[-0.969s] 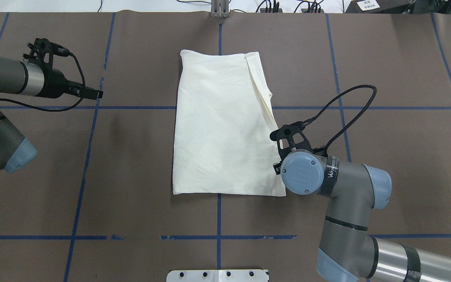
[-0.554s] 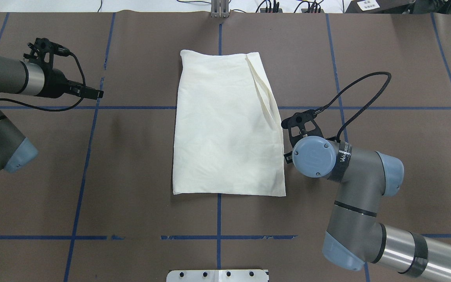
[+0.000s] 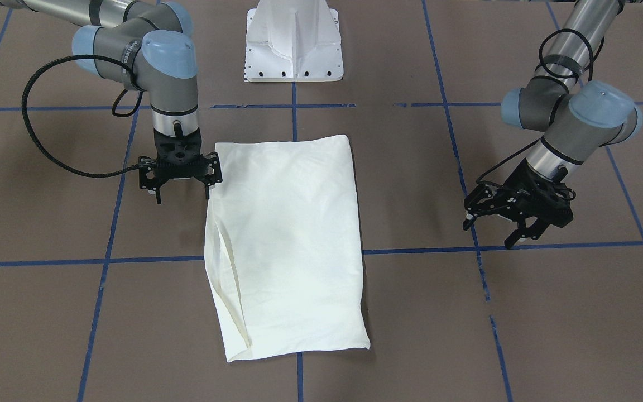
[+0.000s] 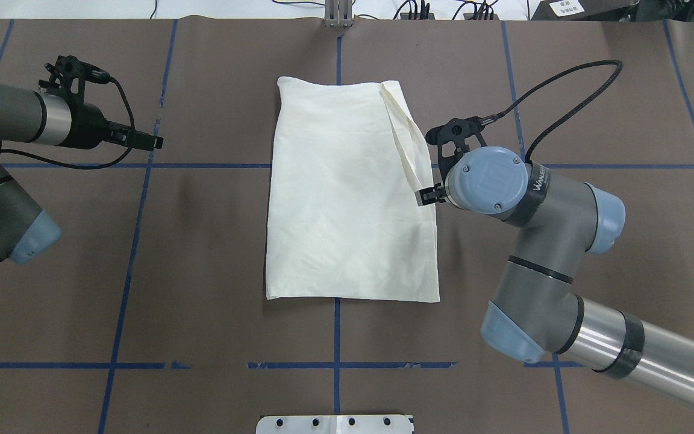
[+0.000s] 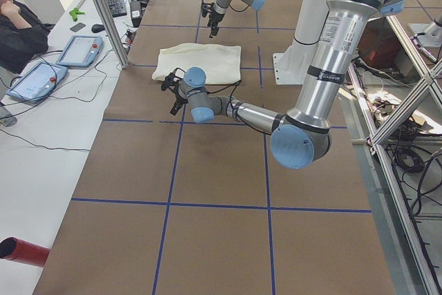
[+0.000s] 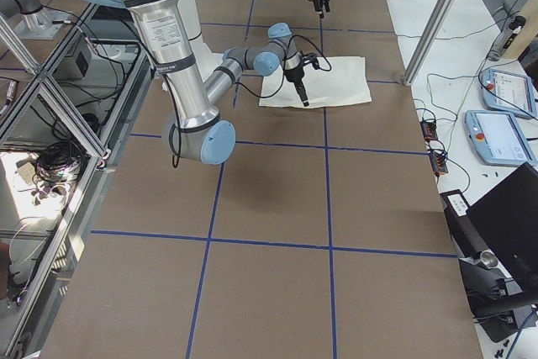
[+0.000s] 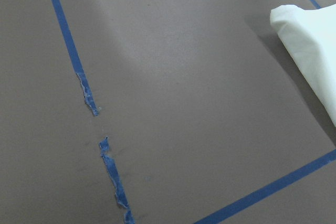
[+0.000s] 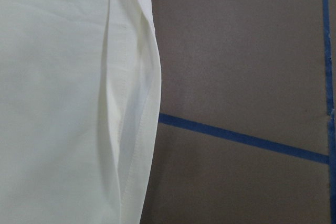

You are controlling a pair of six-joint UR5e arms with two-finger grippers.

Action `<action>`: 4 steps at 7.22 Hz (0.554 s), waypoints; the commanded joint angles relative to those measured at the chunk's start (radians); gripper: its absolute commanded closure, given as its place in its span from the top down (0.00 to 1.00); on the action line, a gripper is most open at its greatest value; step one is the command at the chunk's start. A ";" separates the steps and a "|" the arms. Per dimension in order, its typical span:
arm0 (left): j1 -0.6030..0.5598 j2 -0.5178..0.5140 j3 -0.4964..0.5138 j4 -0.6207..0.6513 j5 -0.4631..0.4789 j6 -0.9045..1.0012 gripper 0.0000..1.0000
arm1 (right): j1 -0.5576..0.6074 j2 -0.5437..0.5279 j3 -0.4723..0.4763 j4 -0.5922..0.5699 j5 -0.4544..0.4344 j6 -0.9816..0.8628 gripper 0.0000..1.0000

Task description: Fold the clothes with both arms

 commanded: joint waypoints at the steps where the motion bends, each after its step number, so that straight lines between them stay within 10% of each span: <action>1: 0.000 -0.012 -0.002 -0.002 0.001 -0.005 1.00 | 0.034 0.078 -0.112 0.010 0.020 -0.001 1.00; 4: 0.000 -0.012 -0.005 -0.002 0.002 -0.001 1.00 | 0.111 0.196 -0.324 0.090 0.072 0.000 1.00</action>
